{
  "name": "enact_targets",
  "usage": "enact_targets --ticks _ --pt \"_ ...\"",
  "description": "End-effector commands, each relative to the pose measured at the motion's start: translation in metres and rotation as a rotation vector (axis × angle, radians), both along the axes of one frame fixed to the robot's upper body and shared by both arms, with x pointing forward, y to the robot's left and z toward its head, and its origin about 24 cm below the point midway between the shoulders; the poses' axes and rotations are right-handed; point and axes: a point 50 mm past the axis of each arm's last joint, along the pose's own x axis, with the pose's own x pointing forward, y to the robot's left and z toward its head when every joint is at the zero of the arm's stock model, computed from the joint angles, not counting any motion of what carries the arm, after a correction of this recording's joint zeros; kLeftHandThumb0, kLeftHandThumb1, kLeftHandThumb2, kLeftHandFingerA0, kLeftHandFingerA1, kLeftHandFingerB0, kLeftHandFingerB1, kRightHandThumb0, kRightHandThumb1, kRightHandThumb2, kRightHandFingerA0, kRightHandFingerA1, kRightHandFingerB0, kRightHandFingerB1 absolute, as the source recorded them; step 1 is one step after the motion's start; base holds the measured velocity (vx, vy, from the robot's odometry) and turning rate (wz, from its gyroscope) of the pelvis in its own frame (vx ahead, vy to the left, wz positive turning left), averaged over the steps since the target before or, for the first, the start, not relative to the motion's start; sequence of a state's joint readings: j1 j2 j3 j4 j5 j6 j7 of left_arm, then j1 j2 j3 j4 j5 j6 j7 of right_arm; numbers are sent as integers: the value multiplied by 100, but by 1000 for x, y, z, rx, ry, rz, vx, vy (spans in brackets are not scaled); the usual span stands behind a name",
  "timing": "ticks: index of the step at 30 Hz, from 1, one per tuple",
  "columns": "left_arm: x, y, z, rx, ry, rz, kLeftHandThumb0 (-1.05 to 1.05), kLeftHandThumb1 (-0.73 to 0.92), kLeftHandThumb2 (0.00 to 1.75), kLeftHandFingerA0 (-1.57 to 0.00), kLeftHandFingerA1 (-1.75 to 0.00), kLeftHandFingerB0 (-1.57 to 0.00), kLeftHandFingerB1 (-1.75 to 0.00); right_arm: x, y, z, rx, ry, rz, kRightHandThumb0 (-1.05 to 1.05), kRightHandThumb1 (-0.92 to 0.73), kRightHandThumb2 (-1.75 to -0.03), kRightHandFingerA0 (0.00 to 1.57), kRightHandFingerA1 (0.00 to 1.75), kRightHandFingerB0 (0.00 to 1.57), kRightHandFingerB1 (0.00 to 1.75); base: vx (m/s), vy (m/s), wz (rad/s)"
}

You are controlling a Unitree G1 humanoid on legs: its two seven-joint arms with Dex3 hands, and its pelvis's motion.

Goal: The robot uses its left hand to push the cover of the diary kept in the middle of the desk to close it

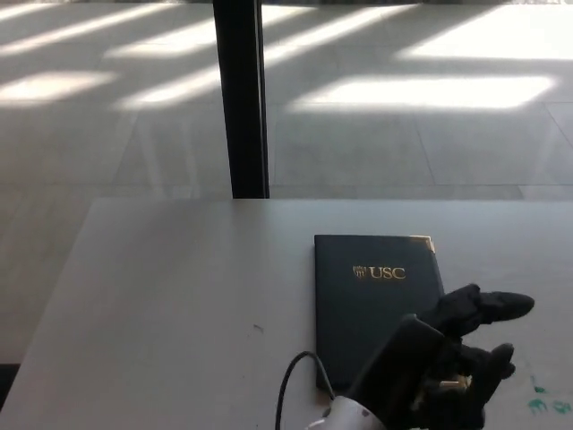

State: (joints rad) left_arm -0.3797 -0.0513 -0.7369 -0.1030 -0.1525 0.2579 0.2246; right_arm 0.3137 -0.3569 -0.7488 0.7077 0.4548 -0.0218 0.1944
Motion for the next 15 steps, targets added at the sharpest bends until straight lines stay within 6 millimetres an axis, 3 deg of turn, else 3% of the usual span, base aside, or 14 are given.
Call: enact_targets --ticks 1,2,3,4,6,7,8,9,10,11,12,15 --pt "36 49 45 -107 -184 168 -94 92 81 -28 -45 -28 -41 -5 3 2 0 27 -6 -84 -69 -120 61 89 63 75 0 0 0" --pt "42 60 53 -99 -221 206 -98 92 84 -29 -49 -28 -40 -6 3 2 -1 29 -1 -94 -92 -69 60 95 61 71 0 0 0" --pt "54 85 70 -160 -274 307 -93 92 78 -34 -57 -33 -44 -6 3 2 -6 32 1 -96 -92 -69 61 97 61 73 0 0 0" --pt "55 87 71 -169 -275 317 -93 92 78 -34 -57 -33 -44 -7 3 3 -9 35 -1 -96 -92 -69 61 97 61 73 0 0 0" --pt "64 117 88 -203 -349 426 -95 92 84 -30 -55 -35 -46 -8 1 2 2 30 -10 -96 -92 -68 61 97 62 74 0 0 0" --pt "67 147 100 -280 -365 554 -86 83 126 -35 -59 -24 -51 -8 1 2 -6 38 -7 -95 -92 -70 62 96 61 72 0 0 0" --pt "67 147 100 -282 -363 553 -86 83 126 -35 -59 -24 -51 -8 0 3 -8 38 -8 -95 -92 -70 62 96 61 72 0 0 0" --pt "68 171 102 -318 -363 631 -85 84 125 -33 -56 -20 -49 -8 0 2 -7 49 -13 -98 -70 -103 69 95 62 74 0 0 0" --pt "67 196 103 -312 -380 731 -88 83 124 -33 -55 -21 -49 -9 -1 1 -7 56 -13 -99 -70 -103 68 95 63 75 0 0 0" --pt "63 210 103 -352 -361 784 -92 92 74 -37 -46 -34 -45 -9 0 1 -1 38 -21 -96 -92 -69 64 97 65 72 0 0 0" --pt "63 222 101 -364 -348 822 -99 88 83 -36 -52 -31 -47 -9 0 1 -1 38 -17 -96 -92 -70 64 96 65 72 0 0 0" --pt "56 252 93 -337 -342 938 -96 92 84 -35 -54 -31 -47 -10 -1 0 7 29 -10 -96 -92 -68 60 98 64 73 0 0 0"
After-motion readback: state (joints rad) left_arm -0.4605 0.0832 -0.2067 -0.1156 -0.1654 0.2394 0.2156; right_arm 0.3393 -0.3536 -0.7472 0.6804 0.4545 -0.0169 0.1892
